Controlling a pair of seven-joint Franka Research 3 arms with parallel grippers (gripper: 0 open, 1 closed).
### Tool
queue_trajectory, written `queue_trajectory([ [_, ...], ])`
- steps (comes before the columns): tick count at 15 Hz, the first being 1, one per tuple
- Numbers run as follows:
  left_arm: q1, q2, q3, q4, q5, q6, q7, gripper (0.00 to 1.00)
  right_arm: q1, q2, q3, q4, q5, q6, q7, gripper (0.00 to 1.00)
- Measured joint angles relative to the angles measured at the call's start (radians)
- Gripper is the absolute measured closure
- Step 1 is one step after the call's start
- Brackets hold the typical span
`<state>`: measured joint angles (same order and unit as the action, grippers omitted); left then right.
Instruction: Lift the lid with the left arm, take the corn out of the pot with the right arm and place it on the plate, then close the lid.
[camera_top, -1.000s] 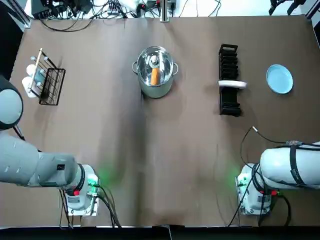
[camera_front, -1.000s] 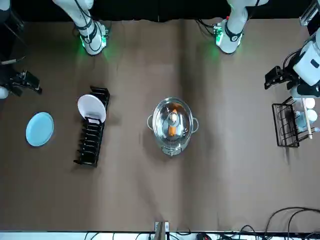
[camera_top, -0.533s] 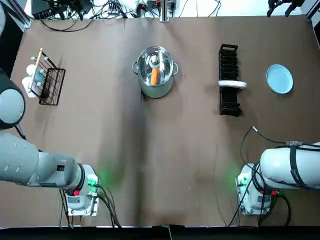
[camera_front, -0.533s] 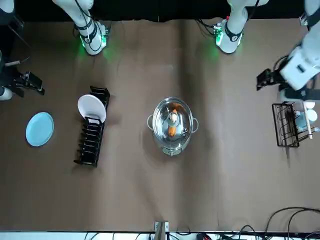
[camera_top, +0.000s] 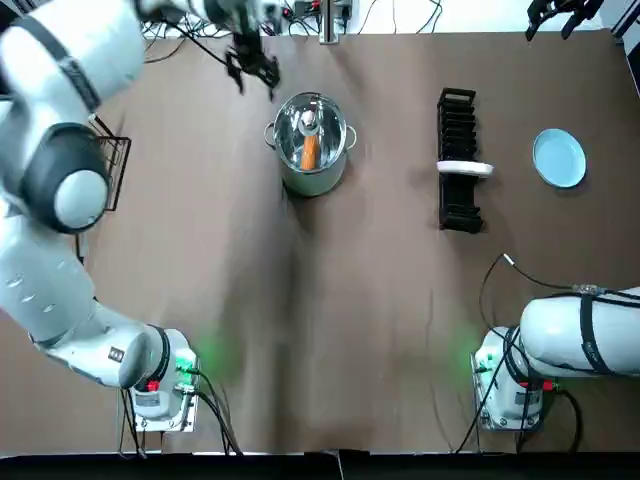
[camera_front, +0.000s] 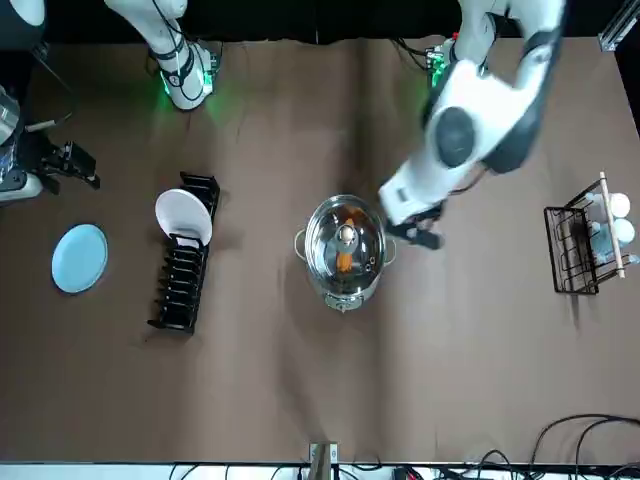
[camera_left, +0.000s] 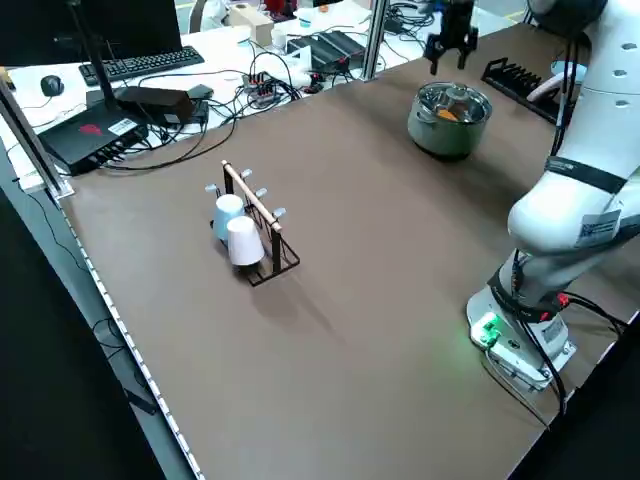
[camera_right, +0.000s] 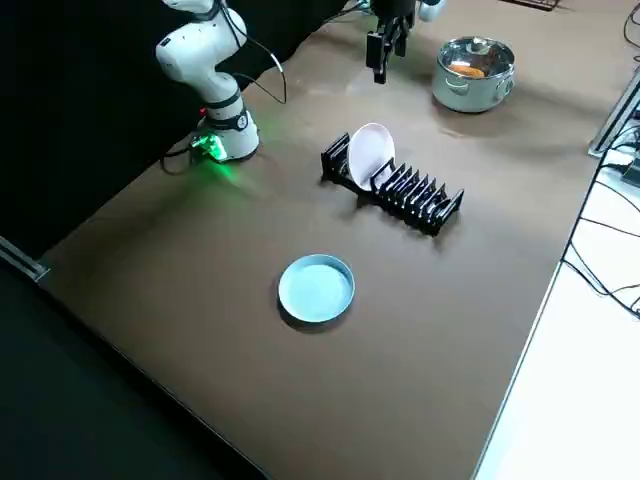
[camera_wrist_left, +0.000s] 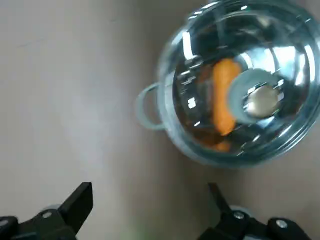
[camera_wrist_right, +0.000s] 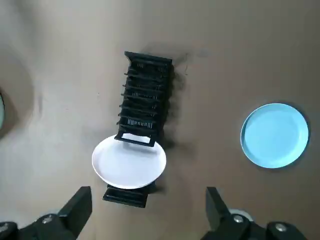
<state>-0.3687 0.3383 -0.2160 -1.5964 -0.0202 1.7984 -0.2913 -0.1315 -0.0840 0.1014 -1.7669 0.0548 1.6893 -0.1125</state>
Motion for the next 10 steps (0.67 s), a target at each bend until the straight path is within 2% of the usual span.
queue_trajectory([
  [4, -0.073, 0.098, 0.000, 0.003, 0.000, 0.134, -0.086, 0.00, -0.002, 0.000, -0.004, -0.001, 0.000, 0.000, 0.000, 0.00],
  [10, -0.104, 0.137, 0.001, 0.006, 0.000, 0.239, -0.135, 0.00, -0.003, 0.000, -0.006, -0.004, 0.000, 0.000, 0.000, 0.00],
])
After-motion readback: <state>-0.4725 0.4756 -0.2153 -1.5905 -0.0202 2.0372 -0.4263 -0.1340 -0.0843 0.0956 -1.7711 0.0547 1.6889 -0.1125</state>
